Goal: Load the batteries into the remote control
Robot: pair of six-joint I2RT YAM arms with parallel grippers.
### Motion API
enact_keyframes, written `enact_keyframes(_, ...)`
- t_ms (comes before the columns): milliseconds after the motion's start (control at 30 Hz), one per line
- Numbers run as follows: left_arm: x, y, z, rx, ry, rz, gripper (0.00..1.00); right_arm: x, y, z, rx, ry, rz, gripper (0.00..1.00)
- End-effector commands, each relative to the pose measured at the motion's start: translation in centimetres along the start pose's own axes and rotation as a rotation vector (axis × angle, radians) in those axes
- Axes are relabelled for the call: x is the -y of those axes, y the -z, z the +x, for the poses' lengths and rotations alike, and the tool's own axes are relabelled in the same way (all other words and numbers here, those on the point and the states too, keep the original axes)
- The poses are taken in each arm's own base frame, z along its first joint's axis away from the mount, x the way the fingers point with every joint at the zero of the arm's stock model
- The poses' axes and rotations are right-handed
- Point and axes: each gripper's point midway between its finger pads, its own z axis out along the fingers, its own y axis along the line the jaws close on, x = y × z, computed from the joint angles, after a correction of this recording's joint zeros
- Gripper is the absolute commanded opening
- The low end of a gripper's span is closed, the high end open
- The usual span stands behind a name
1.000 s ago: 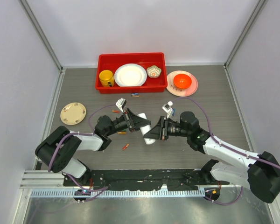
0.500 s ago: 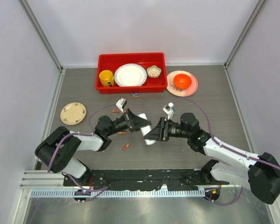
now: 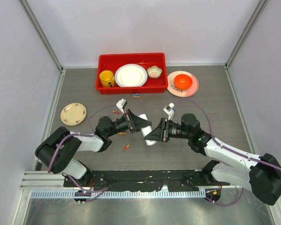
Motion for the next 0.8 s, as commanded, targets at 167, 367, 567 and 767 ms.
enact_keyframes(167, 6.6, 0.8, -0.2, 0.027, -0.152, 0.255, 0.0, 0.4, -0.2, -0.9, 0.04, -0.001, 0.023, 0.15)
enact_keyframes(367, 6.4, 0.7, -0.2, 0.028, -0.154, 0.25, 0.0, -1.0, 0.2, -0.9, 0.05, -0.011, -0.035, 0.54)
enact_keyframes(567, 6.4, 0.7, -0.3, 0.032, -0.158, 0.251, 0.0, -1.1, 0.6, -0.5, 0.044, -0.009, -0.043, 0.54)
enact_keyframes(767, 6.6, 0.8, -0.4, 0.035, -0.159, 0.254, 0.0, -0.9, 0.8, -0.1, 0.037, -0.002, -0.038, 0.38)
